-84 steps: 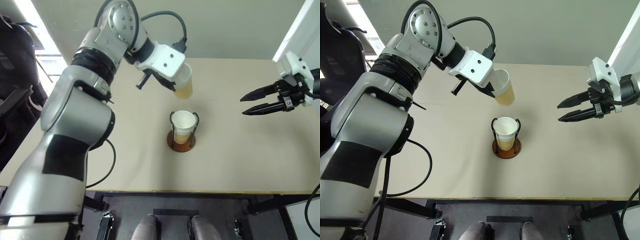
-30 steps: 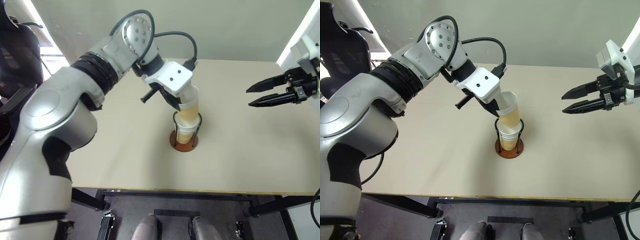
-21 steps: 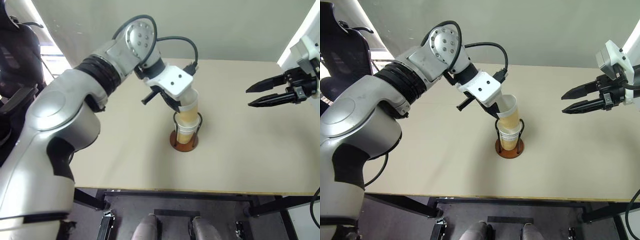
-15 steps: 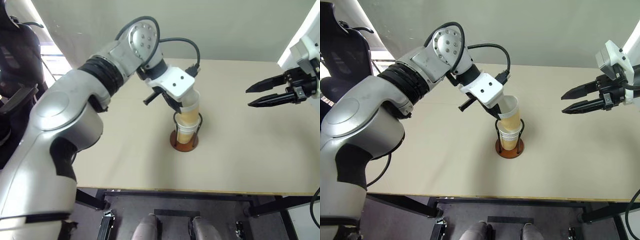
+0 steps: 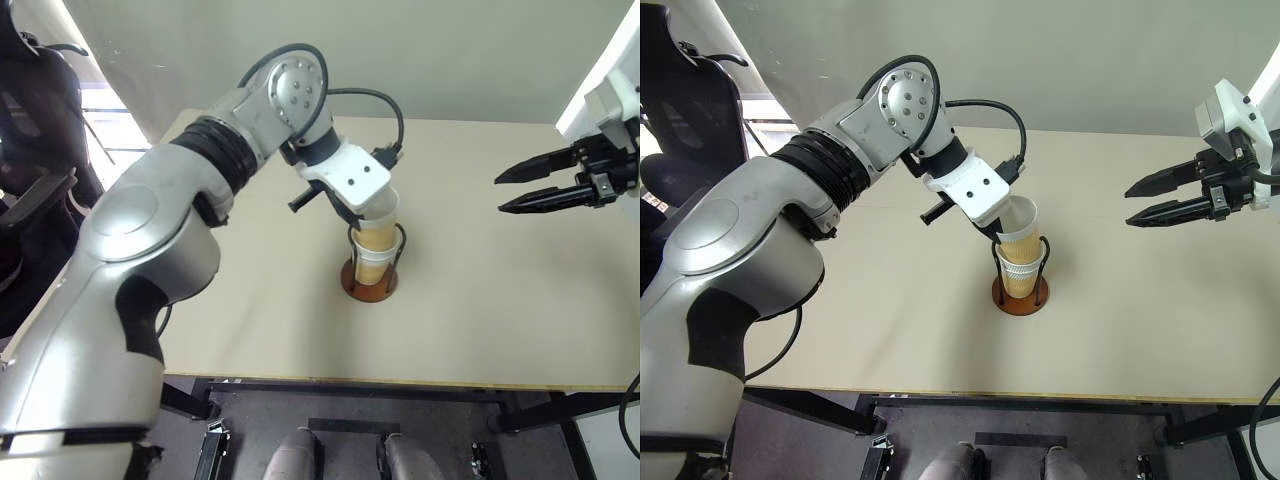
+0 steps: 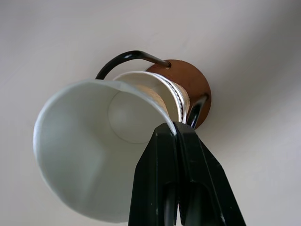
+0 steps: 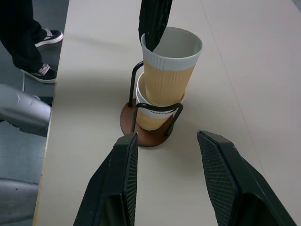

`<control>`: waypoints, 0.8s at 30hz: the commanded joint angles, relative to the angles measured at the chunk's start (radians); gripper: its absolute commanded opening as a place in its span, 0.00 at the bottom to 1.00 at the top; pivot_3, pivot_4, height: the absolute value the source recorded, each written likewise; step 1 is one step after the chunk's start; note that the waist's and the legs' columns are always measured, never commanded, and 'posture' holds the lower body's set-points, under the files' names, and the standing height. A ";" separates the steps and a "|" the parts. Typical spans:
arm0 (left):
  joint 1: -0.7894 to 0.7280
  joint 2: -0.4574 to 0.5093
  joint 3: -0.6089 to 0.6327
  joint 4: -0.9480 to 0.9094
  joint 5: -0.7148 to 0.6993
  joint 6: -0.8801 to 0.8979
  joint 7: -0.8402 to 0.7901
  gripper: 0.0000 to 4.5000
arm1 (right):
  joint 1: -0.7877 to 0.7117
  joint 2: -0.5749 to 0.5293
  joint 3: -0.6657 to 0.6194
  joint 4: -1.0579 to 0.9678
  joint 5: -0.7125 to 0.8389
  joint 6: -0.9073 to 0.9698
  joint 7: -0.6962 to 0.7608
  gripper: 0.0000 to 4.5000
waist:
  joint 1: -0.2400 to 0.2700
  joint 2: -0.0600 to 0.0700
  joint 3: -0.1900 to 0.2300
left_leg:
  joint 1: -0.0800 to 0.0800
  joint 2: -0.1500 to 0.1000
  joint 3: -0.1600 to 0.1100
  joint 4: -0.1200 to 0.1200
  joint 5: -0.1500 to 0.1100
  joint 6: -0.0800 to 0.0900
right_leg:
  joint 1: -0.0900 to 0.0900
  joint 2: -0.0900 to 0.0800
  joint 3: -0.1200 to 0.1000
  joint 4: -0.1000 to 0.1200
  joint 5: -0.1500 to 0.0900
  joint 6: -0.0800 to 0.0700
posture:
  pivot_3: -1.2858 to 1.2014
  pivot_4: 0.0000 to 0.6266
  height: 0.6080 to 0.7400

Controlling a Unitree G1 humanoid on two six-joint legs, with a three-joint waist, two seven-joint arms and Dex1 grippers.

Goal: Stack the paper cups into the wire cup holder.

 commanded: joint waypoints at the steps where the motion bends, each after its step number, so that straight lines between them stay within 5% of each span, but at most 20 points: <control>1: -0.009 -0.006 0.040 0.018 0.016 -0.027 -0.030 0.00 | -0.004 -0.006 -0.046 -0.020 -0.007 0.001 0.004 0.44 | 0.000 0.000 0.000 | 0.000 0.000 0.000 0.000 0.000 0.000 | 0.000 0.000 0.000 0.000 0.000 0.000 | 0.52 0.24 1.00; 9: -0.015 0.003 0.036 -0.006 -0.012 0.023 -0.030 0.00 | -0.003 -0.001 -0.049 -0.019 -0.020 -0.001 0.004 0.44 | 0.001 0.000 0.000 | 0.000 0.000 0.000 0.000 0.000 0.000 | 0.000 0.000 0.000 0.000 0.000 0.000 | 0.52 0.24 1.00; 12: -0.027 0.005 0.034 -0.027 -0.037 0.067 -0.030 0.13 | -0.003 0.000 -0.050 -0.018 -0.024 -0.002 0.004 0.44 | 0.001 0.000 0.000 | 0.000 0.000 0.000 0.000 0.000 0.000 | 0.000 0.000 0.000 0.000 0.000 0.000 | 0.52 0.24 1.00; 24: -0.036 0.018 0.048 -0.051 -0.081 0.077 -0.030 0.98 | -0.001 -0.001 -0.048 -0.010 -0.032 -0.007 0.004 0.44 | 0.001 0.000 0.000 | 0.000 0.000 0.000 0.000 0.000 0.000 | 0.000 0.000 0.000 0.000 0.000 0.000 | 0.52 0.24 1.00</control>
